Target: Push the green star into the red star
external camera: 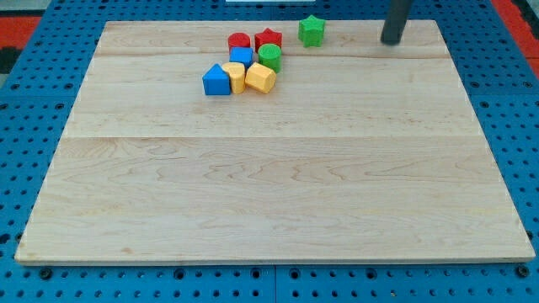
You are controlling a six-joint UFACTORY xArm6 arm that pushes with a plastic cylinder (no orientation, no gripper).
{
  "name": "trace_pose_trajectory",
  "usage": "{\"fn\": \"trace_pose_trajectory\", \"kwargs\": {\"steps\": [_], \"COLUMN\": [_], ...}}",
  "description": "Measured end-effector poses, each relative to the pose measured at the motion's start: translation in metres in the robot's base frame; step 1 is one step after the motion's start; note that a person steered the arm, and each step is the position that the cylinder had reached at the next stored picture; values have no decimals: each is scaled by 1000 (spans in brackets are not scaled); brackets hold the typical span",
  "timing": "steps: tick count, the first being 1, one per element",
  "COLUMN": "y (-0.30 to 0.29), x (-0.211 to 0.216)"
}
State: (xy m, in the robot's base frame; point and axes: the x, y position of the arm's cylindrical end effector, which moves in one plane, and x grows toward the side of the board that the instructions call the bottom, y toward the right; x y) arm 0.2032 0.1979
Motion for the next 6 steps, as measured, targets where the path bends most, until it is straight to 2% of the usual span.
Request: {"fn": "trace_pose_trajectory", "kwargs": {"steps": [1, 2, 3, 4, 6], "y": [-12, -118, -146, -142, -131], "x": [-12, -11, -11, -10, 33]}}
